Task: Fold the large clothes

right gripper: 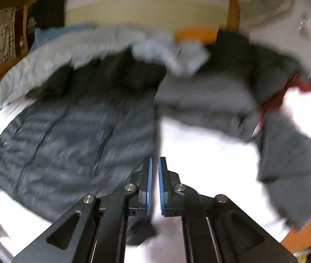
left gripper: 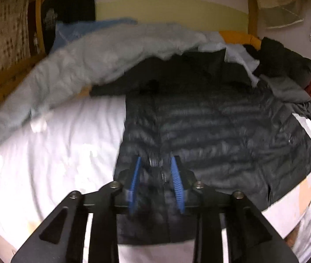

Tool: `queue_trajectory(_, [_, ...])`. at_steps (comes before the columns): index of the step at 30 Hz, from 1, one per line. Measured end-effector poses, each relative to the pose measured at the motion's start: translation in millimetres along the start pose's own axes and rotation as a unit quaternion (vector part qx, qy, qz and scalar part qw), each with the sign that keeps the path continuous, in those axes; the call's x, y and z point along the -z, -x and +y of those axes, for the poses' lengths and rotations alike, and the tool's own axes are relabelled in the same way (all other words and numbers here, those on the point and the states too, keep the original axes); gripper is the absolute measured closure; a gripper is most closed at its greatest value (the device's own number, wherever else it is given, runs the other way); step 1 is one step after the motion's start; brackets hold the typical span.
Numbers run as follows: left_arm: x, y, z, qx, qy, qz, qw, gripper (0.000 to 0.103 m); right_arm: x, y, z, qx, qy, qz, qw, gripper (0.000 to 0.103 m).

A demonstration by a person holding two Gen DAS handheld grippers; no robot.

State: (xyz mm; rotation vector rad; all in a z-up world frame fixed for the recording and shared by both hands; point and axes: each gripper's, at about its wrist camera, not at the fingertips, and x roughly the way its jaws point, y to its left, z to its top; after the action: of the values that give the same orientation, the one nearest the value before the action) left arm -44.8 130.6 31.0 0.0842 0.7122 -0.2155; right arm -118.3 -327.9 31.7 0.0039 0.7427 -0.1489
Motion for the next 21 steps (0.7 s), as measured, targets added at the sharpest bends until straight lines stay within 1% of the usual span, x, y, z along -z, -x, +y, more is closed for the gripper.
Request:
queue_trajectory(1, [5.1, -3.8, 1.8, 0.002, 0.008, 0.016, 0.9998, 0.061, 4.1, -6.2, 0.8, -0.018, -0.012, 0.029, 0.999, 0.074])
queue_trajectory(2, [11.0, -6.1, 2.9, 0.004, 0.012, 0.032, 0.9994, 0.045, 9.7, -12.9, 2.2, -0.021, -0.015, 0.058, 0.998, 0.061])
queue_trajectory(3, [17.8, -7.1, 2.5, 0.008, 0.007, 0.049, 0.9987, 0.033, 16.0, -21.1, 5.0, -0.003, -0.010, 0.094, 0.996, 0.039])
queue_trajectory(4, [27.4, -6.0, 0.6, 0.005, -0.011, 0.062, 0.9980, 0.015, 24.4, -26.4, 7.8, 0.020, -0.004, 0.115, 0.993, 0.038])
queue_trajectory(5, [36.7, -2.1, -2.4, -0.010, -0.037, 0.061, 0.9974, 0.014, 33.6, -25.5, 11.1, 0.027, 0.007, 0.111, 0.993, 0.038])
queue_trajectory(6, [45.9, 1.8, -6.5, -0.035, -0.070, 0.059, 0.9952, 0.014, 39.4, -23.6, 13.3, 0.024, 0.016, 0.105, 0.994, 0.038])
queue_trajectory(7, [55.8, 4.1, -11.2, -0.063, -0.104, 0.060, 0.9908, 0.013, 48.0, -21.6, 15.8, 0.017, 0.035, 0.104, 0.994, 0.038])
queue_trajectory(9, [70.1, 4.7, -16.0, -0.118, -0.141, 0.074, 0.9802, 0.013, 60.8, -18.2, 20.5, 0.006, 0.070, 0.111, 0.991, 0.038])
queue_trajectory(10, [73.7, 2.9, -19.8, -0.124, -0.153, 0.087, 0.9766, 0.013, 68.0, -16.4, 24.8, -0.008, 0.095, 0.120, 0.988, 0.038])
queue_trajectory(11, [75.5, 2.3, -24.5, -0.109, -0.165, 0.096, 0.9757, 0.013, 73.7, -15.4, 30.7, -0.018, 0.123, 0.131, 0.984, 0.038])
queue_trajectory(12, [76.1, 2.9, -30.3, -0.088, -0.175, 0.096, 0.9758, 0.013, 77.3, -15.5, 37.5, -0.020, 0.148, 0.137, 0.979, 0.038])
queue_trajectory(13, [74.7, 2.3, -34.7, -0.085, -0.182, 0.092, 0.9752, 0.013, 80.9, -14.5, 44.3, -0.011, 0.179, 0.138, 0.974, 0.038])
queue_trajectory(14, [72.4, -0.6, -37.3, -0.095, -0.189, 0.090, 0.9733, 0.013, 81.6, -13.4, 49.4, 0.009, 0.206, 0.131, 0.970, 0.038])
queue_trajectory(15, [71.2, -4.2, -37.0, -0.111, -0.193, 0.089, 0.9708, 0.013, 81.1, -13.8, 52.3, 0.028, 0.215, 0.122, 0.969, 0.038])
queue_trajectory(16, [69.1, -10.6, -36.7, -0.145, -0.194, 0.089, 0.9663, 0.013, 77.2, -17.1, 51.7, 0.041, 0.204, 0.115, 0.971, 0.043])
queue_trajectory(17, [67.3, -16.6, -34.9, -0.174, -0.190, 0.093, 0.9617, 0.013, 72.0, -22.4, 47.5, 0.039, 0.172, 0.116, 0.977, 0.049])
queue_trajectory(18, [66.0, -21.0, -33.3, -0.190, -0.183, 0.095, 0.9598, 0.013, 70.0, -26.2, 45.4, 0.031, 0.147, 0.121, 0.981, 0.065])
queue_trajectory(19, [65.2, -23.0, -29.7, -0.181, -0.169, 0.089, 0.9647, 0.013, 67.3, -33.1, 40.7, 0.010, 0.107, 0.134, 0.985, 0.075])
queue_trajectory(20, [64.2, -23.8, -24.2, -0.165, -0.154, 0.085, 0.9705, 0.013, 65.7, -37.0, 38.2, -0.008, 0.083, 0.141, 0.986, 0.078])
queue_trajectory(21, [63.5, -26.6, -19.5, -0.150, -0.137, 0.086, 0.9753, 0.013, 66.0, -38.8, 38.4, -0.014, 0.076, 0.138, 0.987, 0.087])
